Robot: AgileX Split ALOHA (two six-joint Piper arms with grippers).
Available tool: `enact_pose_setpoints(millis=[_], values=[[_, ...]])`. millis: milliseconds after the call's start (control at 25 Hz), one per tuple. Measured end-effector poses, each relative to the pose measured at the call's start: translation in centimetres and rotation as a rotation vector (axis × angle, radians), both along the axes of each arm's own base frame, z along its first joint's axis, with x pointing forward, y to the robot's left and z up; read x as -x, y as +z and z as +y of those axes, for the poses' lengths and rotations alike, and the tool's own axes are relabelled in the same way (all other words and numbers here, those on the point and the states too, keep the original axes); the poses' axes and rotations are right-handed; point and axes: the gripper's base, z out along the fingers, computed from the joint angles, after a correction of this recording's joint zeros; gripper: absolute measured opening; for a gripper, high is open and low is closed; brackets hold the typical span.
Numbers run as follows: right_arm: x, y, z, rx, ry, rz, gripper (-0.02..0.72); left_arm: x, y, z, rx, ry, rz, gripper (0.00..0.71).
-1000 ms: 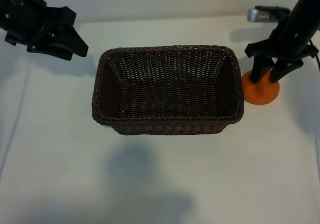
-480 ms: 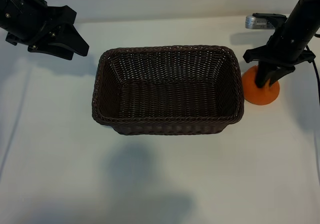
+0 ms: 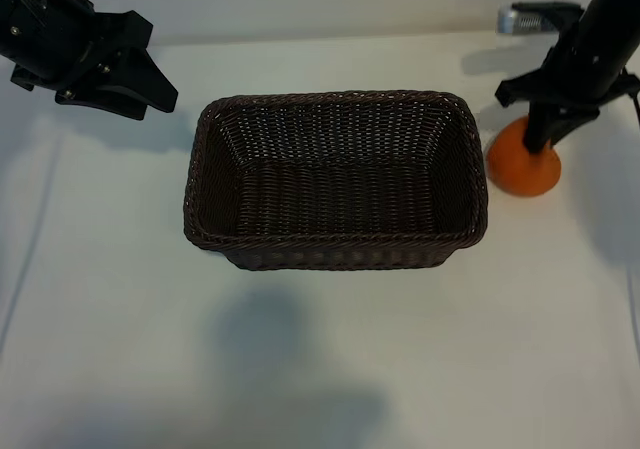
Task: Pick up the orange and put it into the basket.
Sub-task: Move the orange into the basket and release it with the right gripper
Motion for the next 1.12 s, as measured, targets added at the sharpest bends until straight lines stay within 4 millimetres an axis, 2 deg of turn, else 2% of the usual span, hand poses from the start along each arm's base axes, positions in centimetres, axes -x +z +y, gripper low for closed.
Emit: enact_pose_setpoints(millis=[280,800,1120], values=[[0.4,3.9,-0.7,0.073,-0.027,-0.086,0.072,0.0,0.0,0.0,0.000,0.000,0.000,0.445],[2.9,11.6,-1.1,0.087,-0.051,-0.264,0.072,0.0,0.0,0.0,0.000,-0.004,-0.003,0.445],[3.4,12.9,-0.7,0.043,-0.061,-0.293,0.072,0.0,0.0,0.0,0.000,-0.004,-0.003,0.445]])
